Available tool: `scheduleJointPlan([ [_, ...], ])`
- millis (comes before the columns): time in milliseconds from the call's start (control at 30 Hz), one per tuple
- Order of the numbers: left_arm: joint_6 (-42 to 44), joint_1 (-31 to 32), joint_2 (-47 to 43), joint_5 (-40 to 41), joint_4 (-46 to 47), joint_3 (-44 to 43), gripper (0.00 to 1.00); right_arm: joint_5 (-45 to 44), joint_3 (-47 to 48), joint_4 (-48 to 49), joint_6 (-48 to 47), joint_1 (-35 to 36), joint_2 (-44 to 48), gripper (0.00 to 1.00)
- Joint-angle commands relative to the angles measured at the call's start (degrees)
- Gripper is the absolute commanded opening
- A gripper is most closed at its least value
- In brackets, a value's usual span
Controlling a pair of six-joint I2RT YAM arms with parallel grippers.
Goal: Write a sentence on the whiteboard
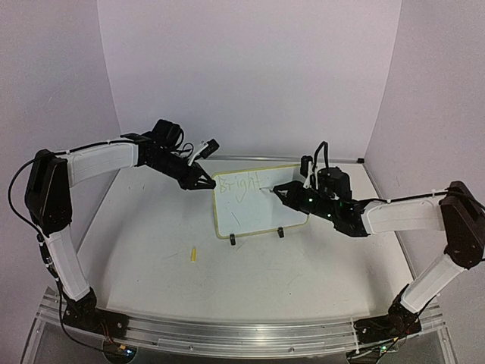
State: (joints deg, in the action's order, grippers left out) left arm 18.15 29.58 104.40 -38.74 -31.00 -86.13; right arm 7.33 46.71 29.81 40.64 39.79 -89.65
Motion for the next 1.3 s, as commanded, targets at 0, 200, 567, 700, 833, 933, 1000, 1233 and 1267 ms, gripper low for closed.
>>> scheduleJointPlan([
  [0, 2.02, 0.22, -1.87, 2.73, -0.70, -0.53, 0.00, -2.44, -0.89, 0.64, 1.15, -0.30, -0.29, 0.00],
  [200, 2.01, 0.21, -1.92, 2.71, -0.70, -0.53, 0.00, -4.03, -0.84, 0.65, 0.28, -0.31, 2.29, 0.00],
  [567, 2.02, 0.22, -2.01, 2.75, -0.72, -0.62, 0.00, -1.27, -1.42, 4.94, -0.82, -0.33, 5.00, 0.00],
  [700, 2.04, 0.21, -2.09, 2.81, -0.66, -0.53, 0.00, -1.39, -1.41, 4.99, -0.14, -0.30, 3.26, 0.00],
  [833, 2.04, 0.23, -2.08, 2.87, -0.72, -0.52, 0.00, -2.48, -1.36, 4.72, 0.26, -0.31, 2.20, 0.00],
  [933, 2.00, 0.22, -2.08, 2.88, -0.72, -0.52, 0.00, -3.37, -1.31, 4.02, 0.62, -0.31, 1.72, 0.00],
  [1000, 2.02, 0.21, -2.09, 2.88, -0.72, -0.53, 0.00, -4.00, -1.39, 3.60, 0.82, -0.33, 1.60, 0.00],
  [1233, 2.03, 0.23, -2.10, 2.87, -0.72, -0.53, 0.00, -7.19, -1.84, 0.89, 1.24, -0.32, 2.64, 0.00],
  [1267, 2.02, 0.23, -2.08, 2.88, -0.72, -0.53, 0.00, -7.63, -1.97, 0.53, 1.28, -0.33, 2.91, 0.00],
])
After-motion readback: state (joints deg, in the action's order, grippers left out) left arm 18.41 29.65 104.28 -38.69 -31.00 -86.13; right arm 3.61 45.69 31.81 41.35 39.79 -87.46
